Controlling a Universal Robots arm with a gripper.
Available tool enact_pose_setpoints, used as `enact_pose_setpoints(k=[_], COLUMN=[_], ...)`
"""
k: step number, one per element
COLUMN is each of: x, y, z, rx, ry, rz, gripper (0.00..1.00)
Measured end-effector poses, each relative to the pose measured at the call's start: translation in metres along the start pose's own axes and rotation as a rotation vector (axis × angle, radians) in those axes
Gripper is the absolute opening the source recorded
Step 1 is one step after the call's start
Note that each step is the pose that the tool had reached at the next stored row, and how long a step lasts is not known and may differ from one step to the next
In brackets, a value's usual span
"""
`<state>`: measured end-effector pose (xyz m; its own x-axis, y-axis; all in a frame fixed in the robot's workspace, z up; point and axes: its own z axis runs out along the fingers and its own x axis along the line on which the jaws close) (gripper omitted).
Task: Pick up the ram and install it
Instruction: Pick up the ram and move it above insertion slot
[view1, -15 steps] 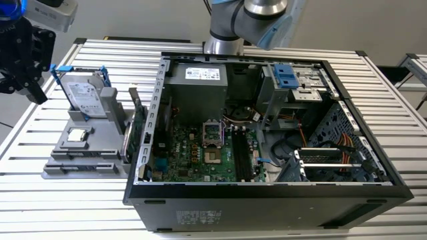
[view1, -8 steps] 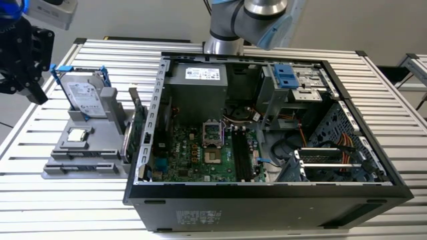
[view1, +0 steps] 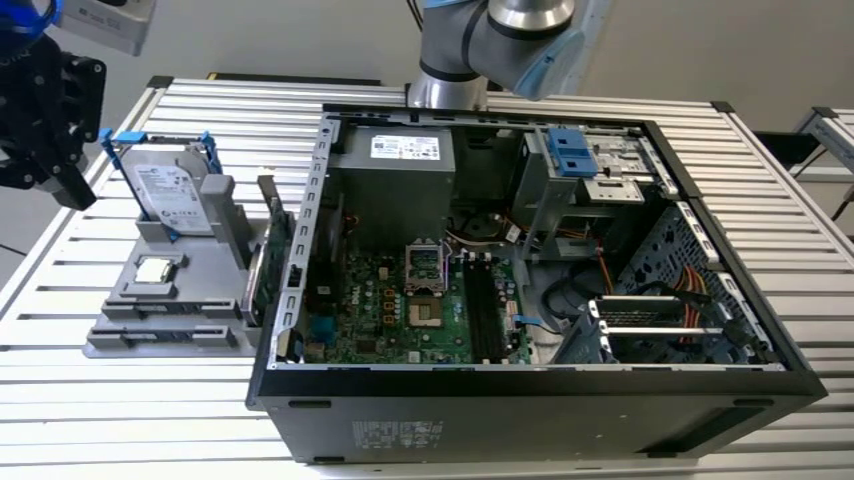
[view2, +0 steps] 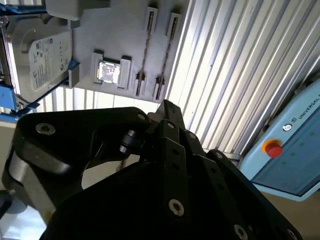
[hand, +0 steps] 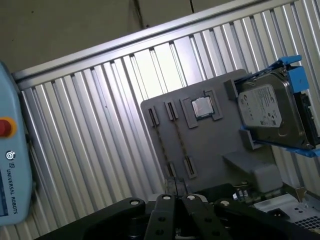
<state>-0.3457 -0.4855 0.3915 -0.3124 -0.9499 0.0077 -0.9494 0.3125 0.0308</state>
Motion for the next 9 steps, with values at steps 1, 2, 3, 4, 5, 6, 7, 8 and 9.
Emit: enact_pose_setpoints(k=[1, 2, 3, 4, 5, 6, 7, 8, 9], x=[0.0000, 0.0000, 0.0000, 0.0000, 0.0000, 0.0000, 0.0000, 0.0000, 0.0000], y=[0.0000, 0.0000, 0.0000, 0.0000, 0.0000, 0.0000, 0.0000, 0.0000, 0.0000], z=[0.0000, 0.0000, 0.0000, 0.0000, 0.0000, 0.0000, 0.0000, 0.0000, 0.0000], rx=[0.0002, 0.0003, 0.0004, 0.0005, 0.0006, 0.0006, 0.0007, 0.0007, 0.0010], ry=[0.0008, 0.0012, 0.0014, 0.0017, 0.0019, 0.0021, 0.0024, 0.0027, 0.0028], rz=[-0.005, -0.011, -0.017, -0.023, -0.029, -0.036, -0.044, -0.052, -0.060], gripper=[0.00, 0.00, 0.00, 0.00, 0.00, 0.00, 0.00, 0.00, 0.00])
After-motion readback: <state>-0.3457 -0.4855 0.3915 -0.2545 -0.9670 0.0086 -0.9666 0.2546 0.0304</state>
